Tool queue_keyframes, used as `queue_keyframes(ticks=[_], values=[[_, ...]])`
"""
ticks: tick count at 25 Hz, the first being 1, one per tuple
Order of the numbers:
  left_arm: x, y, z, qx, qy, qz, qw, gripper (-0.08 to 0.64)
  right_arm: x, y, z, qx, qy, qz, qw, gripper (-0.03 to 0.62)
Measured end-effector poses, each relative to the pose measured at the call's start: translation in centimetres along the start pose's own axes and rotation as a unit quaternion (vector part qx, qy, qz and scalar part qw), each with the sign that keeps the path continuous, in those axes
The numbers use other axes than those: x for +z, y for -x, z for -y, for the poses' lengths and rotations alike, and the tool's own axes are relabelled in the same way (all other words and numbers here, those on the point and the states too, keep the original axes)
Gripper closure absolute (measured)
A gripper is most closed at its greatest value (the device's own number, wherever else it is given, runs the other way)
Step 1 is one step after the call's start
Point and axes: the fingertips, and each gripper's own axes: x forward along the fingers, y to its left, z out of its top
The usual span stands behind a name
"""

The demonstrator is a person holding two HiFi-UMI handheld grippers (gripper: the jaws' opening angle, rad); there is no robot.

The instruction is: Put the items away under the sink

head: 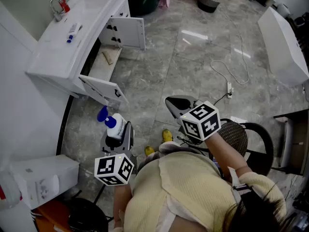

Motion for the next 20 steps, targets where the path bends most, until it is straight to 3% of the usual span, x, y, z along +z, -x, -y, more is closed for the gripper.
queue_keyframes(ticks=[10,20], values=[[-0.1,-3.3,1.0,-0.003,0.002,-0.014,0.9999,0.331,0.7,-0.6,3.4,-0.004,-0.011,-0.003,1.000,0.566],[0.7,-8.7,2.4,-0.008,-0.001,-0.024,0.9997,0.331,1.7,-1.9,8.0,0.008,0.009,-0.017,1.000,0.566]])
